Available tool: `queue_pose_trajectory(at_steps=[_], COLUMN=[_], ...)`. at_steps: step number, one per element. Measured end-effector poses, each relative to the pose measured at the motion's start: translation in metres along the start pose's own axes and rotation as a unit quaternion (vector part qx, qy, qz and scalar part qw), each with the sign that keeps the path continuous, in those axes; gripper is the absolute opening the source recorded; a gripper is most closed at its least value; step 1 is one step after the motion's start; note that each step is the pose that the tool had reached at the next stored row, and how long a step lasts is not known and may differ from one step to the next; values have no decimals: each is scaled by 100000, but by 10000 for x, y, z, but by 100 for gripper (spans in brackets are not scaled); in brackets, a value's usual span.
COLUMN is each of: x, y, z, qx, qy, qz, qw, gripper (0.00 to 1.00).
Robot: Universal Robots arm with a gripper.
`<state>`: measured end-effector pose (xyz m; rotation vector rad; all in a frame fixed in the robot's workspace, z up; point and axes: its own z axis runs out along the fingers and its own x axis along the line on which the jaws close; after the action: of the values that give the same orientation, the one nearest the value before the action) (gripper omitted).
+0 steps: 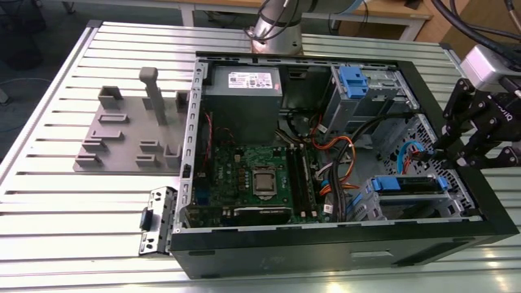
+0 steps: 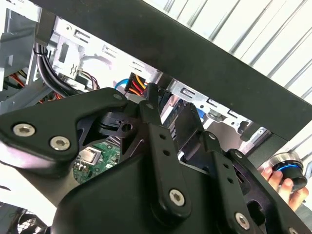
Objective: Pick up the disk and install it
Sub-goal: 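Insert the first disk wire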
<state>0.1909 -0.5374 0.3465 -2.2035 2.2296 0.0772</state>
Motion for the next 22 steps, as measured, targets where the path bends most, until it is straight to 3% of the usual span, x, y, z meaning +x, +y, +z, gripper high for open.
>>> queue_pose_trajectory(at_steps=[5, 7, 10, 18, 22], x=[0, 0, 0, 0, 0], y=[0, 0, 0, 2, 71], z=[2, 3, 2, 5, 0], qx=[-1, 1, -2, 4, 196], qy=[-10, -9, 2, -12, -13], qz=[-2, 2, -4, 5, -10], qw=[100000, 100000, 100000, 100000, 100000], gripper=[40, 34, 16, 16, 16])
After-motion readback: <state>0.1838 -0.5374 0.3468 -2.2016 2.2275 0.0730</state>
